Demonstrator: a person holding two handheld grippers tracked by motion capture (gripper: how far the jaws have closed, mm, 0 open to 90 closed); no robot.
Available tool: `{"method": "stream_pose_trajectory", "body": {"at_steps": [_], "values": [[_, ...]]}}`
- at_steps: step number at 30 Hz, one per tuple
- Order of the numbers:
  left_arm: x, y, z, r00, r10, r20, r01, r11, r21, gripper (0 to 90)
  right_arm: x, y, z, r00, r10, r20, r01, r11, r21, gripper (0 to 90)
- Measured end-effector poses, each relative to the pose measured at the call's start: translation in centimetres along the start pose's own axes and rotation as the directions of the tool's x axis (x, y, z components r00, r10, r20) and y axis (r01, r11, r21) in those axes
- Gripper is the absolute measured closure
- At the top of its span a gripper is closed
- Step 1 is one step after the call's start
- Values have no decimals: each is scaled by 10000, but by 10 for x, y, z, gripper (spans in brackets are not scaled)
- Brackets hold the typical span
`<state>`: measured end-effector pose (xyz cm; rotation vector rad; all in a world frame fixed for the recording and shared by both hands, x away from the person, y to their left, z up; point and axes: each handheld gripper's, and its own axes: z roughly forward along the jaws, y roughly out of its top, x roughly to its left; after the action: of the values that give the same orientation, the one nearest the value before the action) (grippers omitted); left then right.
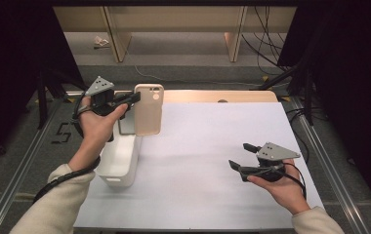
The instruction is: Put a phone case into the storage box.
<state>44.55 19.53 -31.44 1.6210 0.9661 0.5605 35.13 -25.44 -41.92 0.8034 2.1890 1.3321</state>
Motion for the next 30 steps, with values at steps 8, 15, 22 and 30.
{"method": "stream_pose_trajectory", "body": {"at_steps": [8,15,22,30], "values": [[15,2,-5,9998,-40,-201,40,10000,-30,820,0,0,0,10000,25,31,-26,10000,16,241],[25,3,-6,9995,-87,-309,86,10000,-51,820,-1,-1,0,9999,91,61,-91,10000,4,240],[35,5,-8,9991,-87,-412,83,9999,-90,820,-1,-1,0,9999,120,75,-120,9999,-20,241],[46,4,-10,9975,-105,-694,99,9999,-91,820,-2,-1,0,9998,198,87,-197,9998,-62,242]]}}
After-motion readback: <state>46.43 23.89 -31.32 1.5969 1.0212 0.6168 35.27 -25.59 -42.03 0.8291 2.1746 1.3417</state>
